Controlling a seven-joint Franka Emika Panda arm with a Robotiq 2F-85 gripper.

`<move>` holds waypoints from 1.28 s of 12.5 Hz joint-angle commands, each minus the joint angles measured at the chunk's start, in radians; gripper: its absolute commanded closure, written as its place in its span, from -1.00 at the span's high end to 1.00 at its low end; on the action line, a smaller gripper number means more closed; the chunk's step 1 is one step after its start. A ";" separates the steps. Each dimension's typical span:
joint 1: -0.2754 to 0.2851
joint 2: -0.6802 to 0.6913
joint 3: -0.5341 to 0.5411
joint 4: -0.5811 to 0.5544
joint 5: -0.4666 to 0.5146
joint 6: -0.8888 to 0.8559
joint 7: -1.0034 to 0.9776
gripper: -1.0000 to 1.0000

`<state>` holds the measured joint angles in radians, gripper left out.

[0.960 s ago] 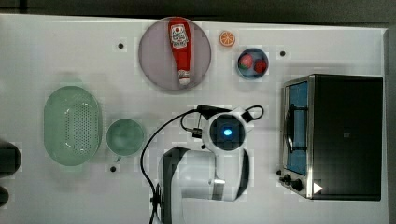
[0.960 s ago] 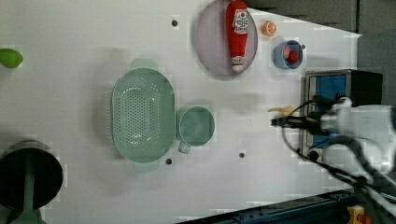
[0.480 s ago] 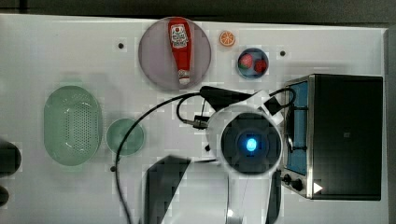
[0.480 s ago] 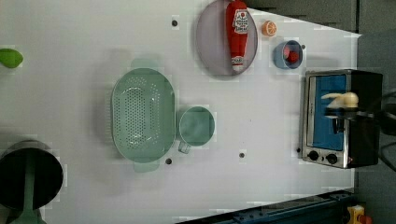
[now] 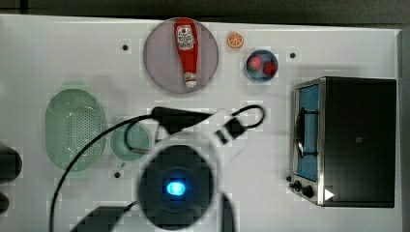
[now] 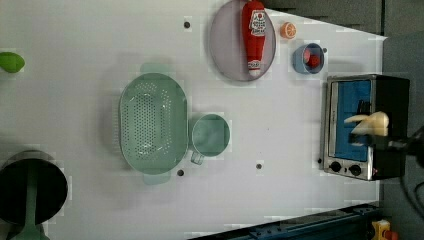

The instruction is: Pick Banana and place it in mug.

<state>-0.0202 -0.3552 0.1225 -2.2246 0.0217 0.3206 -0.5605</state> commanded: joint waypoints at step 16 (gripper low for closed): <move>0.027 0.559 0.327 -0.024 0.009 0.458 0.715 -0.42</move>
<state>-0.0011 0.2500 0.4421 -2.2676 0.0633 0.7822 0.0696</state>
